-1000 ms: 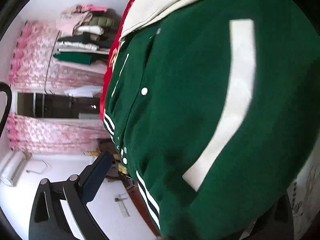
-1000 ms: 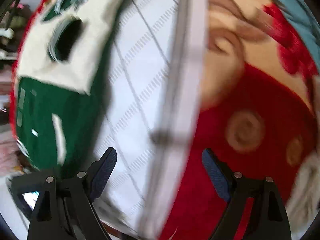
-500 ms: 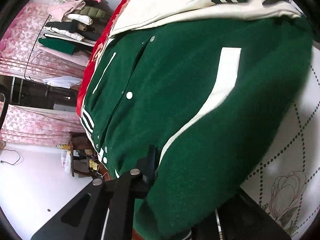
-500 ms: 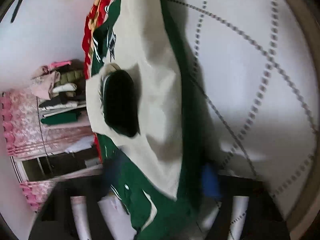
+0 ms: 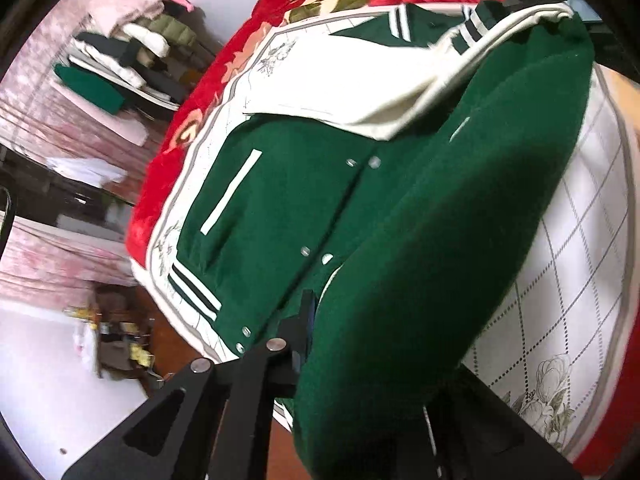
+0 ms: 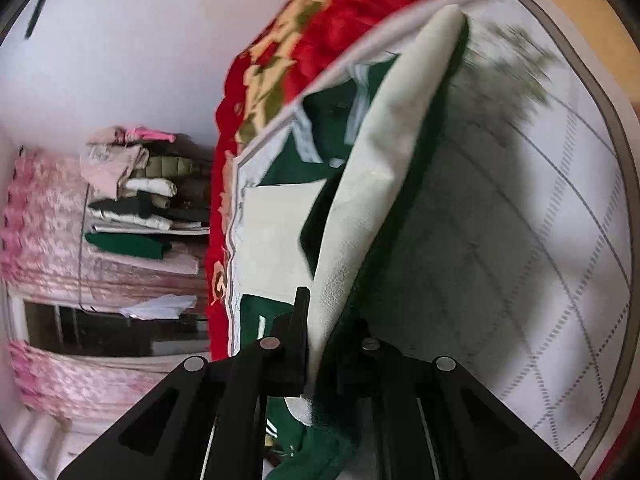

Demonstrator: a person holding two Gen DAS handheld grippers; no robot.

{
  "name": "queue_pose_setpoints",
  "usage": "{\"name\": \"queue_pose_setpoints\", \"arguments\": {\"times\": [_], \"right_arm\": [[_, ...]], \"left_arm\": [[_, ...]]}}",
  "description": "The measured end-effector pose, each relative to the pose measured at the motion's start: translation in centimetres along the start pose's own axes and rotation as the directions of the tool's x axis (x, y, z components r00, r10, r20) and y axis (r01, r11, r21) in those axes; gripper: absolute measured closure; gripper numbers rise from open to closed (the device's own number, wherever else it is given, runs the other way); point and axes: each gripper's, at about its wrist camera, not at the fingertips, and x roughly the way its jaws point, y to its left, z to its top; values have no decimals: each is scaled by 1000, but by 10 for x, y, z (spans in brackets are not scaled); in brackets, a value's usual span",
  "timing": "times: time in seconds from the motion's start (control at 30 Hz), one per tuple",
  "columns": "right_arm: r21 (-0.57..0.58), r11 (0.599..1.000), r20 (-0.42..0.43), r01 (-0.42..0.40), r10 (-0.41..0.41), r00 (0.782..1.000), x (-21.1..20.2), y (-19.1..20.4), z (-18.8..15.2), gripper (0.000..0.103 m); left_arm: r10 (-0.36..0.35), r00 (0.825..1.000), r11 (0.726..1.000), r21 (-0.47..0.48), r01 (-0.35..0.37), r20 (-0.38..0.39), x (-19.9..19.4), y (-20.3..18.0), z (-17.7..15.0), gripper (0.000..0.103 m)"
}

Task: Fold large clothes

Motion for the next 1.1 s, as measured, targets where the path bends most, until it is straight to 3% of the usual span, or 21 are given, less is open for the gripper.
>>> {"name": "queue_pose_setpoints", "arguments": {"times": [0.07, 0.17, 0.23, 0.37, 0.53, 0.67, 0.8, 0.83, 0.93, 1.03, 1.07, 1.1], "right_arm": [[-48, 998, 14, 49, -49, 999, -9, 40, 4, 93], [-99, 988, 25, 117, -115, 993, 19, 106, 7, 93], [-144, 975, 37, 170, -167, 985, 46, 151, 8, 93], [-228, 938, 27, 261, -262, 965, 129, 215, 4, 93], [-315, 881, -53, 354, -388, 920, 247, 266, -8, 93], [-336, 848, -133, 410, -474, 871, 327, 260, -19, 93], [-284, 856, -214, 431, -495, 842, 371, 246, -21, 93], [-275, 858, -223, 434, -496, 839, 374, 244, -21, 93], [-232, 871, -248, 434, -484, 839, 377, 243, -19, 93], [-150, 891, -278, 428, -454, 847, 369, 241, -17, 93], [-108, 902, -288, 419, -431, 855, 366, 238, -15, 92], [-61, 915, -292, 398, -398, 870, 364, 234, -14, 85]], "left_arm": [[-69, 998, 997, -30, 69, -4, 3, 28, 14, 97], [-175, 984, 983, -47, 175, -8, 17, 75, 38, 97], [-208, 978, 977, -48, 208, -4, 29, 98, 48, 97], [-253, 967, 967, -48, 252, -22, 72, 146, 65, 97], [-348, 931, 932, -148, 331, -111, 141, 199, 75, 96], [-427, 885, 890, -258, 376, -186, 198, 230, 75, 90], [-570, 798, 784, -418, 458, -194, 242, 266, 68, 86], [-588, 788, 764, -446, 466, -183, 247, 274, 67, 85], [-618, 773, 713, -517, 473, -145, 256, 293, 64, 85], [-611, 778, 714, -527, 461, -146, 255, 296, 65, 84], [-620, 771, 702, -540, 464, -143, 254, 299, 64, 84], [-632, 763, 687, -557, 468, -139, 253, 303, 64, 84]]}}
